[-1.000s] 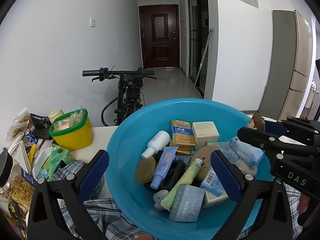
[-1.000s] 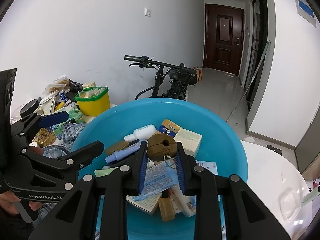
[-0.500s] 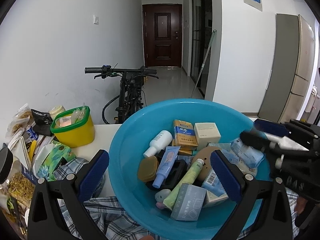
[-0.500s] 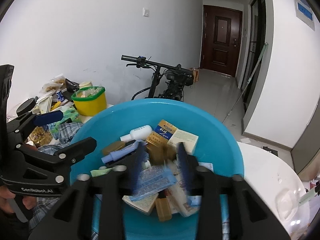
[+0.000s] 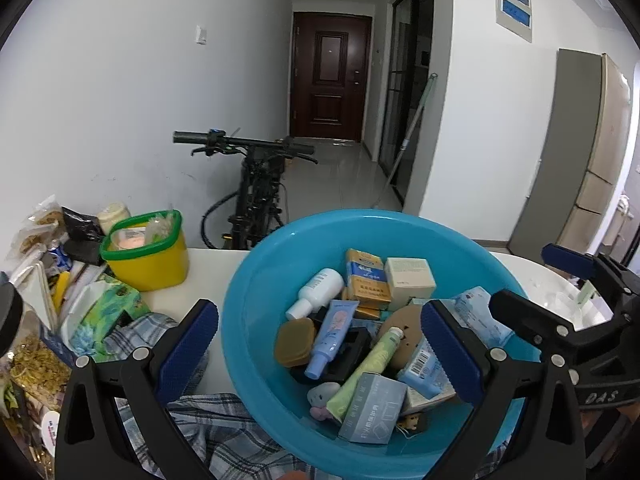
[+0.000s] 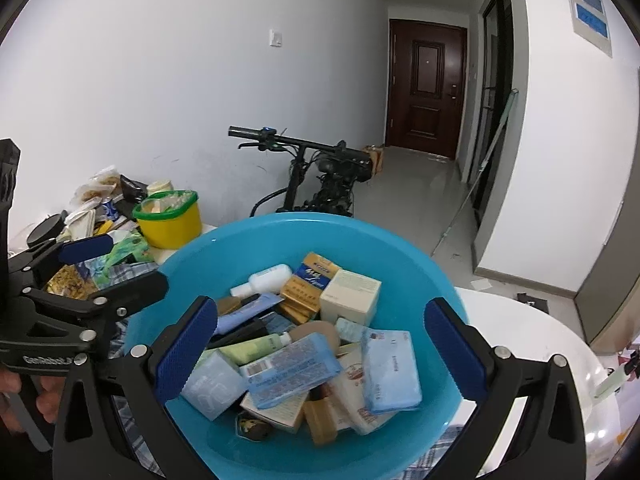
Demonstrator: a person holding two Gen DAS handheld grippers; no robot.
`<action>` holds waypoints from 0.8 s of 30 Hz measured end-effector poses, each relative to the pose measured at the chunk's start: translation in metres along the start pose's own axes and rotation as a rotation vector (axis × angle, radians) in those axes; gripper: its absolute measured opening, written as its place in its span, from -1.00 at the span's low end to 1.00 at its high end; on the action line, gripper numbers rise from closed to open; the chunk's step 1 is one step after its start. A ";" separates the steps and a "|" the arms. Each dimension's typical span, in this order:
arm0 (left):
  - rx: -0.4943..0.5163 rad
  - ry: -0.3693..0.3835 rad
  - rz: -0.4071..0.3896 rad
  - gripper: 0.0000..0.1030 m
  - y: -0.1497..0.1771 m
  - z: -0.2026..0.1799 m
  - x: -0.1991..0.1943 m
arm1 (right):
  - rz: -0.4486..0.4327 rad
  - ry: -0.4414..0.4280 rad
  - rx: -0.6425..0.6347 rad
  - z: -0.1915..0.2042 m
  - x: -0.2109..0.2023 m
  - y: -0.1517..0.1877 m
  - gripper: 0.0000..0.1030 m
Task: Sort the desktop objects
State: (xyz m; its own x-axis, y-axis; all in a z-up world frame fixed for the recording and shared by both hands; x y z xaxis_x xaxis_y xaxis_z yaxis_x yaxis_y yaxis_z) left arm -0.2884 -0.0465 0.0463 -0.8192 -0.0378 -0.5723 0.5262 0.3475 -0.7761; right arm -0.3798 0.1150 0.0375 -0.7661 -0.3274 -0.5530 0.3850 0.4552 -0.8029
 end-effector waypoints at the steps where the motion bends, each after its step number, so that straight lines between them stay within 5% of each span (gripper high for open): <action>1: 0.001 -0.003 -0.003 0.99 -0.001 0.001 0.000 | -0.002 0.006 -0.003 0.001 -0.002 0.000 1.00; 11: -0.042 0.017 -0.021 0.99 -0.005 0.000 -0.012 | -0.034 0.072 -0.035 0.005 -0.023 -0.012 1.00; 24: 0.058 0.109 -0.028 1.00 0.003 -0.037 -0.033 | -0.050 0.105 0.038 0.012 -0.071 0.021 1.00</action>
State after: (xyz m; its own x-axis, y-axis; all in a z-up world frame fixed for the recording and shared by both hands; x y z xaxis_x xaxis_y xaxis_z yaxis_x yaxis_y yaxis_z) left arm -0.2682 -0.0092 0.0723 -0.8521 0.0562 -0.5203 0.5123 0.2930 -0.8073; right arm -0.3115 0.1381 0.0569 -0.8337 -0.2594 -0.4875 0.3629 0.4079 -0.8378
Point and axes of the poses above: each gripper's, at about its wrist camera, not at the fingertips, and x roughly the way its jaws point, z to its left, y to its underside, the point moved 5 cm from there along x, roughly the way its jaws point, and after that the axes turned 15 degrees about -x, right-handed, at the moved point
